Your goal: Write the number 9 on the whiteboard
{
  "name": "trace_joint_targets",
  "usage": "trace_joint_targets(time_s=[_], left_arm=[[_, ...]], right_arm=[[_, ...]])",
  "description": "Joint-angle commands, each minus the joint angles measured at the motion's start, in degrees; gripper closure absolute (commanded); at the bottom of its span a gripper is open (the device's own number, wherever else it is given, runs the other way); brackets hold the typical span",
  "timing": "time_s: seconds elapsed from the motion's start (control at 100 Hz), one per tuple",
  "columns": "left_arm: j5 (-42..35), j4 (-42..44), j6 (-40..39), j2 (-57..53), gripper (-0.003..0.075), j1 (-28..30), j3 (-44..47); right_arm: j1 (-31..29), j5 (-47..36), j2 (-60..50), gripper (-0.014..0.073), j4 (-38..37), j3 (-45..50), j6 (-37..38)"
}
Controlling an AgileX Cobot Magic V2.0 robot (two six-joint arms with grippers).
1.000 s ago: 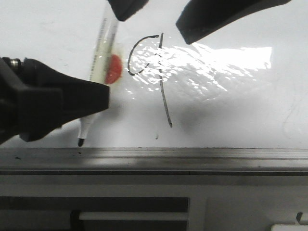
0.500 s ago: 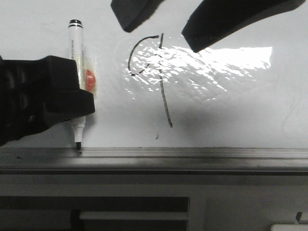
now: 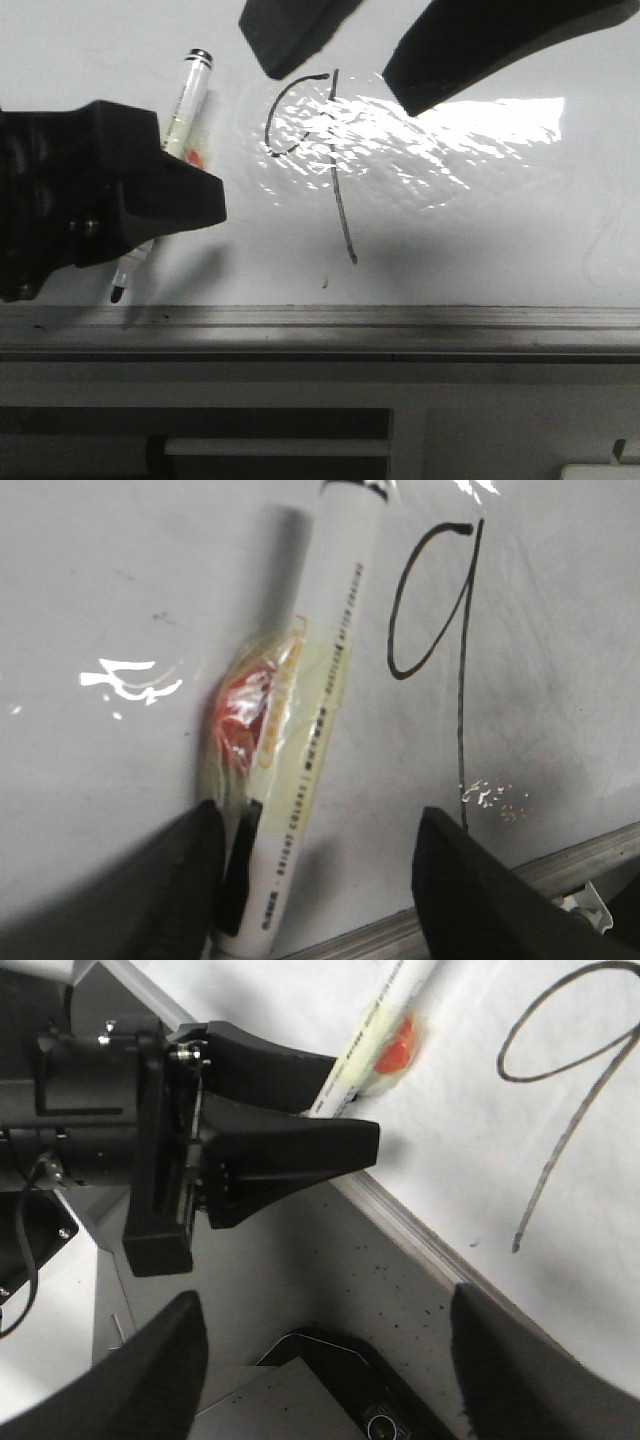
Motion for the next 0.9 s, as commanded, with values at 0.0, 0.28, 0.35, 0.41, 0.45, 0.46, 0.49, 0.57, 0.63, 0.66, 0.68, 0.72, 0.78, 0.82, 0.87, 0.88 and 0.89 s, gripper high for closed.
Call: trace_joint_targets(time_s=[0.0, 0.28, 0.35, 0.41, 0.45, 0.46, 0.49, 0.57, 0.63, 0.66, 0.68, 0.72, 0.78, 0.82, 0.87, 0.88, 0.89], left_arm=[[-2.63, -1.66, -0.22, -2.95, 0.0298, 0.28, -0.84], [-1.21, -0.30, 0.85, -13.97, 0.0300, 0.28, 3.62], [-1.21, 1.73, 0.94, -17.32, 0.0326, 0.28, 4.80], [-1.21, 4.19, 0.94, -20.30, 0.0428, 0.28, 5.62], [-1.21, 5.94, 0.99, -22.56, 0.0511, 0.28, 6.01], [-1.21, 6.25, 1.09, -23.32, 0.0547, 0.28, 6.28], [-1.21, 7.67, 1.36, -24.77, 0.0621, 0.28, 6.67], [-1.21, 12.75, 2.40, -28.56, 0.0738, 0.28, 8.15], [-0.95, 15.36, 3.89, -31.12, 0.0741, 0.28, 9.46], [-0.97, 15.88, 4.23, -32.16, 0.0741, 0.28, 10.25], [-0.97, 15.88, 4.38, -32.84, 0.0741, 0.28, 10.91], [-0.97, 15.88, 4.38, -34.02, 0.0741, 0.28, 12.35], [-0.84, 15.88, 4.38, -35.24, 0.0741, 0.28, 14.59], [-0.84, 15.88, 4.38, -35.89, 0.0741, 0.28, 15.79], [-0.84, 15.88, 4.38, -36.55, 0.0741, 0.28, 17.37], [-0.84, 15.88, 4.38, -36.71, 0.0741, 0.28, 17.76], [-0.84, 15.88, 4.38, -36.68, 0.0741, 0.28, 17.95]], right_arm=[[0.12, -3.67, -2.45, 0.0260, -2.37, -1.50, -0.41], [0.12, -10.39, -12.73, 0.0656, -7.45, 4.86, -0.41], [0.12, -12.75, -15.78, 0.0656, -7.84, 7.99, -0.41], [0.12, -15.60, -19.09, 0.0656, -8.06, 10.97, -0.41], [0.12, -18.16, -21.10, 0.0656, -8.38, 13.41, -0.41], [0.12, -18.63, -21.95, 0.0656, -8.66, 14.25, -0.41], [0.12, -21.11, -23.72, 0.0656, -9.31, 16.04, -0.41], [0.12, -27.07, -28.92, 0.0656, -11.89, 21.41, -0.41], [0.12, -32.08, -33.40, 0.0656, -13.69, 26.04, -0.41], [0.12, -34.06, -35.40, 0.0656, -13.74, 28.05, -0.41], [0.02, -35.59, -36.82, 0.0656, -14.08, 29.51, -0.66], [0.01, -37.54, -39.66, 0.0656, -15.24, 32.34, -0.59], [0.01, -39.27, -43.29, 0.0656, -16.26, 35.62, -0.68], [0.01, -39.15, -45.85, 0.0656, -16.26, 37.71, -0.68], [0.01, -39.04, -48.51, 0.0656, -16.26, 39.85, -0.68], [0.01, -39.04, -49.20, 0.0656, -16.26, 40.39, -0.68], [0.01, -39.04, -49.55, 0.0656, -16.26, 40.65, -0.68]])
